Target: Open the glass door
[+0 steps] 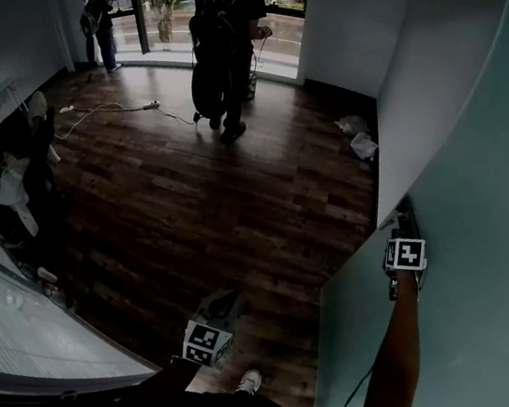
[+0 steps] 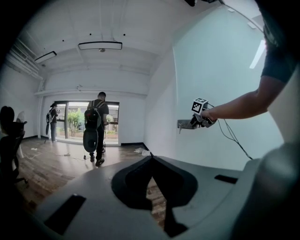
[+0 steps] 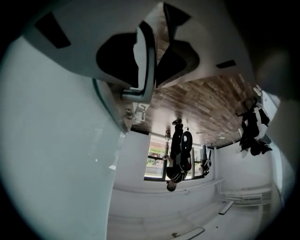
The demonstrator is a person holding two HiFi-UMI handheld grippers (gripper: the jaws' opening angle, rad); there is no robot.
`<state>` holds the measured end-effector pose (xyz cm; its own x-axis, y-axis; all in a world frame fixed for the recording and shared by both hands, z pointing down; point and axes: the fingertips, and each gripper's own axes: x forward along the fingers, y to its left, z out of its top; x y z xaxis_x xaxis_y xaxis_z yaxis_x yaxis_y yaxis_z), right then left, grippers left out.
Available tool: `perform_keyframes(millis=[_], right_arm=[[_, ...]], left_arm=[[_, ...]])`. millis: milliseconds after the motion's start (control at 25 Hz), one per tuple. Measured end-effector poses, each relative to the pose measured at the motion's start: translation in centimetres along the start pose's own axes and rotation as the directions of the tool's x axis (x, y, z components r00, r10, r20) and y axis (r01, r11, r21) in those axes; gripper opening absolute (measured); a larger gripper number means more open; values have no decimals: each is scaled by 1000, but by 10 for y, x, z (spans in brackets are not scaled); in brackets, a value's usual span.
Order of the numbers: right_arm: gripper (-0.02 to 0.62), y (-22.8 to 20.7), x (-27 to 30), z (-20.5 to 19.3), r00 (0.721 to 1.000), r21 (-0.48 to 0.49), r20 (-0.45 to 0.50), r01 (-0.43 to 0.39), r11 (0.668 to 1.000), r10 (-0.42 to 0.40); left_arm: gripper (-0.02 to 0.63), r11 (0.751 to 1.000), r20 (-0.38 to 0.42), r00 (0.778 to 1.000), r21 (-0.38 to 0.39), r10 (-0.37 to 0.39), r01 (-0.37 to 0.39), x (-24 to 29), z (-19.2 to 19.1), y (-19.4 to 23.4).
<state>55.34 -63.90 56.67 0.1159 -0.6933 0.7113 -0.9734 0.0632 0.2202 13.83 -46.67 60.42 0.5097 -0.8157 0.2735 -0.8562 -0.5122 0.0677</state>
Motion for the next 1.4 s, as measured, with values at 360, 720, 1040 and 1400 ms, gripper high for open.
perform_keyframes(millis=[360,720,1040,1400], right_arm=[[114,99,-190,-17,836,47,534,120,992,-126],[39,285,-315,-115,738,38,675,-21,999,-10],[18,371,-393,-182,729,35,684,-20,999,-9],[17,407,-446,-257,734,21,679,-43,999,17]], left_arm=[[6,1000,67,997,-3,-26,26,-90,11,9],[6,1000,110,994,-11,-27,28,-200,-3,18],[6,996,131,988,-2,-85,86,-282,-18,-5],[6,997,143,986,8,-83,83,-344,-37,-41]])
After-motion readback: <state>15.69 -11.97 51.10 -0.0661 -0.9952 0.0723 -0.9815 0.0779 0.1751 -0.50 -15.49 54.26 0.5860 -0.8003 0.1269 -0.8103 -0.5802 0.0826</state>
